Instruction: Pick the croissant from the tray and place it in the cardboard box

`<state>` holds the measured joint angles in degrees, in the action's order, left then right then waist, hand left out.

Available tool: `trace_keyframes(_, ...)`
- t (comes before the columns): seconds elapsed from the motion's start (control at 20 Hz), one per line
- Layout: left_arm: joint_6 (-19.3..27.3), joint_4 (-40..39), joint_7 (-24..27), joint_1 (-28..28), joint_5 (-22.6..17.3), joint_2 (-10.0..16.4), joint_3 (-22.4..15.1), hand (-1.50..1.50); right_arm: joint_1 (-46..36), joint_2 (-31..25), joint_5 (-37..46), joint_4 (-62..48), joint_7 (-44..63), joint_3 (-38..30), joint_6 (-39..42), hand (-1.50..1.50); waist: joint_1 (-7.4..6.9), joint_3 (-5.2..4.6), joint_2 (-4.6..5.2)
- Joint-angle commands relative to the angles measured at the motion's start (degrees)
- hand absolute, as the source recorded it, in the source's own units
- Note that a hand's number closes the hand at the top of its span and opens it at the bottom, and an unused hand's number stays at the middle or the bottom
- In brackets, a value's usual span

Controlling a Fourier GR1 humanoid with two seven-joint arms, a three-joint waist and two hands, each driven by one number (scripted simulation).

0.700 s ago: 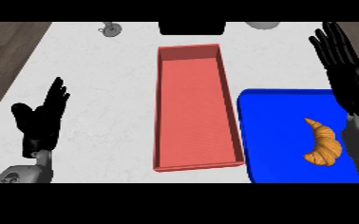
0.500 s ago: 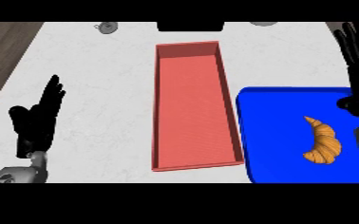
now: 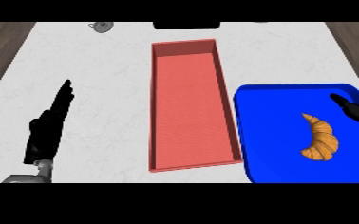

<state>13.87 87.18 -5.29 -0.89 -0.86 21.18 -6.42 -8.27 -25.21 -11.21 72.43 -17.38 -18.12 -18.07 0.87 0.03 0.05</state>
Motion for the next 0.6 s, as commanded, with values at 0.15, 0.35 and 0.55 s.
trace_keyframes(0.15,-2.03,-0.24,1.13,0.62,0.87,0.12,0.54,0.0,9.28,-3.22,7.86,3.3,1.17,2.88,-0.82,-1.5,-0.51,-0.09,-0.13)
trace_keyframes(0.35,-1.65,1.28,0.96,2.39,1.62,-0.19,-0.75,0.0,14.26,-14.9,14.44,3.42,10.64,5.57,4.26,-1.5,-0.43,-0.23,-0.21)
trace_keyframes(0.55,-0.76,1.18,0.53,1.97,2.85,-0.68,-1.2,0.0,15.76,-23.28,16.77,6.38,18.7,10.24,14.92,-1.5,-0.69,-0.27,-0.17)
